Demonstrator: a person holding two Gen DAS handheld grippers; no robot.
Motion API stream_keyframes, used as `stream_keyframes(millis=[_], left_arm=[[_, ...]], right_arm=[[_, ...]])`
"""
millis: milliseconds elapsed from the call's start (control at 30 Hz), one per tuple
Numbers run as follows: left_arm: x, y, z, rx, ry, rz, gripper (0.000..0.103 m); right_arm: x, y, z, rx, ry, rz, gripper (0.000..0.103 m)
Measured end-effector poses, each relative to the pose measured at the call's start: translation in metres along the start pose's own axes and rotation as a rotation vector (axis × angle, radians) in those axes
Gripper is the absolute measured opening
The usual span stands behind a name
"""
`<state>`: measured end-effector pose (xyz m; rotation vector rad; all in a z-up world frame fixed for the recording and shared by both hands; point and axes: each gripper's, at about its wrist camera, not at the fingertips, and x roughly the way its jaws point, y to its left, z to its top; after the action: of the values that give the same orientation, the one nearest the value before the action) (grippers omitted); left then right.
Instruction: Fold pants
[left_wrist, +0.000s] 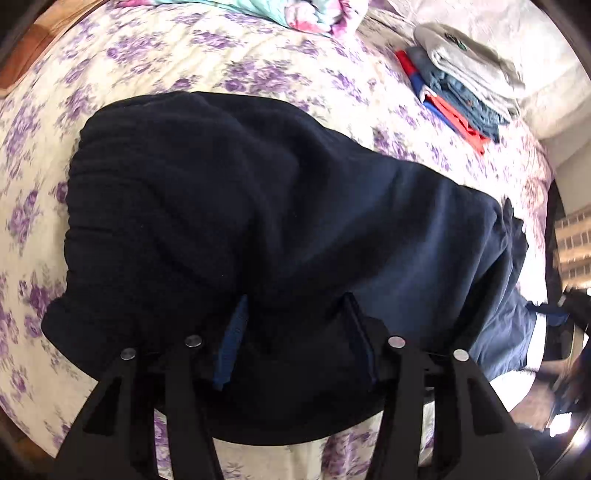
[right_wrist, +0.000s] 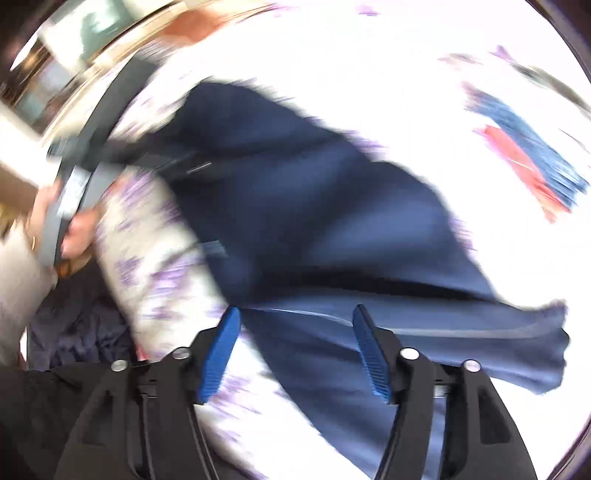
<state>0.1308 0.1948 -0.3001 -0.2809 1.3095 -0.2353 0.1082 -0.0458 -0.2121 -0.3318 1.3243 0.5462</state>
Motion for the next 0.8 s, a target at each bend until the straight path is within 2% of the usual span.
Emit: stream_keyframes(millis=[100, 133, 200, 267, 300, 367, 400, 467, 600, 633, 700, 800], left_arm=[[0.0, -0.006, 0.003, -0.01, -0.003, 0.016, 0.052], [-0.001, -0.004, 0.004, -0.01, -0.001, 0.025, 0.052], [0.0, -0.008, 0.005, -0.011, 0.003, 0.039, 0.052], [0.001, -0.005, 0.003, -0.017, 0.01, 0.045, 0.052], [-0.001, -0.002, 0.002, -0.021, 0.015, 0.046, 0.052], [0.001, -0.003, 0.004, -0.02, 0.026, 0.05, 0.05], [0.002, -0.004, 0.006, -0.018, 0.032, 0.054, 0.05], [0.001, -0.004, 0.007, -0.012, 0.042, 0.065, 0.049], [0.001, -0.005, 0.007, -0.013, 0.053, 0.076, 0.048], [0.001, -0.004, 0.007, -0.013, 0.054, 0.076, 0.048], [0.002, -0.004, 0.008, -0.019, 0.059, 0.071, 0.048], [0.003, -0.005, 0.01, -0.023, 0.069, 0.071, 0.048]], right_arm=[[-0.021, -0.115, 0.007, 0.272, 0.06, -0.165, 0.069], [-0.021, -0.155, 0.007, 0.388, 0.088, -0.186, 0.069], [-0.011, -0.236, 0.004, 0.621, 0.175, -0.187, 0.069], [0.01, -0.288, -0.001, 0.818, 0.234, -0.172, 0.062], [0.017, -0.309, -0.007, 0.888, 0.255, -0.141, 0.055], [0.035, -0.329, -0.004, 0.986, 0.276, -0.066, 0.054], [0.043, -0.333, -0.001, 1.005, 0.288, -0.058, 0.053], [0.055, -0.336, 0.006, 1.024, 0.327, -0.102, 0.053], [0.087, -0.339, 0.008, 1.051, 0.468, -0.19, 0.052], [0.09, -0.338, 0.006, 1.053, 0.468, -0.197, 0.037], [0.084, -0.336, 0.002, 1.066, 0.412, -0.193, 0.019], [0.05, -0.331, -0.013, 1.071, 0.296, -0.136, 0.013]])
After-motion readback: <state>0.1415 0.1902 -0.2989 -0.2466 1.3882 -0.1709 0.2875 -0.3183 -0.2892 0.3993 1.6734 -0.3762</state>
